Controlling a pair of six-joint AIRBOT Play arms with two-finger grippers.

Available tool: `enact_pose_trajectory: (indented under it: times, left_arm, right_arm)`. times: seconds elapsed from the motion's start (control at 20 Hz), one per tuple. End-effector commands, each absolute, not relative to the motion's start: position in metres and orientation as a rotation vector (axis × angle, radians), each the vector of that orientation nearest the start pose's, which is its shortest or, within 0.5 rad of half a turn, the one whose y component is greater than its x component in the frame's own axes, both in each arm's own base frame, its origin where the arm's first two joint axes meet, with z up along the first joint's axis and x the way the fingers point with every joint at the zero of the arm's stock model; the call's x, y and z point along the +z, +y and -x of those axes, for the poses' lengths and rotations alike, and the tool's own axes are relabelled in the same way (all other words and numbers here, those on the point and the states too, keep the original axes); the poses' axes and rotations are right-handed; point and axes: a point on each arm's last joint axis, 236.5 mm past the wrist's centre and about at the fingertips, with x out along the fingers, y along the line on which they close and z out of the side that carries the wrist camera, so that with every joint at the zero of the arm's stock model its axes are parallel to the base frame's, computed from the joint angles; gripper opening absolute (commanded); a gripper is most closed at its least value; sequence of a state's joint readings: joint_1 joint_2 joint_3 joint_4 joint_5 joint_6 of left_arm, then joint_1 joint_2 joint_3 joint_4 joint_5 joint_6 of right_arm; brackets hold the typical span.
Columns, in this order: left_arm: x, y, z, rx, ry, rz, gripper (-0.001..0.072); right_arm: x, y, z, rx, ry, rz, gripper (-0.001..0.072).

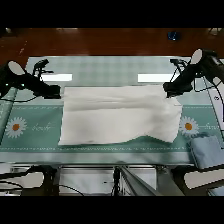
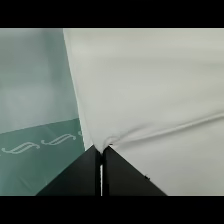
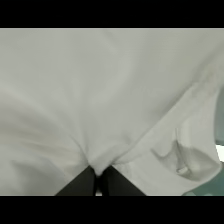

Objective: Fold the shirts.

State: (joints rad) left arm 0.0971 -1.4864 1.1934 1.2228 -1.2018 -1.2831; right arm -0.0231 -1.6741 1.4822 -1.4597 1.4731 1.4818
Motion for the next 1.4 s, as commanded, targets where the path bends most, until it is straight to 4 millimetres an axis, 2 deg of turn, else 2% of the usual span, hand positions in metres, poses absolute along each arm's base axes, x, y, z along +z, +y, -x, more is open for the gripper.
enact_pose_trajectory:
  times: [0.0, 0.2, 0.4, 0.45, 0.5, 0.55, 0.6, 0.7, 0.75, 0.8, 0.85, 0.95, 1.05, 1.1, 1.15, 1.2, 1.3, 1.35]
  left_arm:
    - [-0.061, -0.039, -0.38, -0.293, 1.467, 0.194, 0.0032]
    - [-0.063, -0.051, -0.382, -0.319, 1.467, 0.251, 0.0033]
    - [-0.078, -0.053, -0.375, -0.32, 1.526, 0.274, 0.0043]
    - [-0.079, -0.053, -0.374, -0.323, 1.533, 0.275, 0.0093]
    - [-0.077, -0.053, -0.374, -0.324, 1.532, 0.274, 0.0171]
    - [-0.071, -0.052, -0.374, -0.331, 1.532, 0.271, 0.0266]
    - [-0.061, -0.048, -0.377, -0.337, 1.519, 0.266, 0.0299]
    - [-0.029, -0.032, -0.385, -0.333, 1.46, 0.247, 0.0306]
    - [-0.01, -0.019, -0.384, -0.314, 1.435, 0.246, 0.0307]
    - [0.003, -0.003, -0.378, -0.281, 1.425, 0.242, 0.0307]
    - [0.012, 0.015, -0.364, -0.243, 1.439, 0.25, 0.0331]
    - [0.017, 0.039, -0.331, -0.192, 1.483, 0.328, 0.0337]
    - [0.011, 0.048, -0.291, -0.194, 1.515, 0.418, 0.0347]
    - [0.007, 0.045, -0.276, -0.198, 1.501, 0.493, 0.04]
    - [0.0, 0.038, -0.261, -0.21, 1.481, 0.579, 0.0516]
    - [-0.011, 0.033, -0.244, -0.209, 1.482, 0.639, 0.0547]
    - [-0.039, 0.02, -0.202, -0.179, 1.537, 0.769, 0.0552]
    - [-0.049, 0.007, -0.186, -0.195, 1.555, 0.839, 0.0553]
  right_arm:
    - [-0.062, 0.013, -0.385, 0.102, 1.704, -0.052, 0.0019]
    - [-0.062, 0.017, -0.388, 0.108, 1.689, -0.073, 0.002]
    - [-0.061, 0.02, -0.389, 0.109, 1.683, -0.095, 0.0023]
    - [-0.061, 0.02, -0.389, 0.111, 1.683, -0.093, 0.0091]
    - [-0.06, 0.02, -0.389, 0.123, 1.684, -0.082, 0.0204]
    - [-0.056, 0.019, -0.388, 0.144, 1.681, -0.052, 0.027]
    - [-0.049, 0.015, -0.388, 0.158, 1.665, -0.012, 0.03]
    - [-0.023, -0.003, -0.389, 0.136, 1.605, 0.087, 0.0369]
    - [-0.003, -0.018, -0.388, 0.09, 1.565, 0.131, 0.0431]
    - [0.014, -0.027, -0.386, 0.051, 1.526, 0.11, 0.0527]
    - [0.029, -0.038, -0.381, 0.014, 1.503, 0.078, 0.0582]
    - [0.047, -0.067, -0.362, -0.069, 1.507, -0.011, 0.0586]
    - [0.046, -0.085, -0.335, -0.082, 1.559, -0.105, 0.0586]
    - [0.041, -0.087, -0.322, -0.071, 1.572, -0.187, 0.0585]
    - [0.035, -0.083, -0.314, -0.04, 1.568, -0.27, 0.0577]
    - [0.027, -0.081, -0.304, -0.023, 1.563, -0.349, 0.0578]
    - [0.008, -0.083, -0.287, -0.036, 1.556, -0.443, 0.0577]
    - [0.0, -0.083, -0.28, -0.047, 1.556, -0.469, 0.0576]
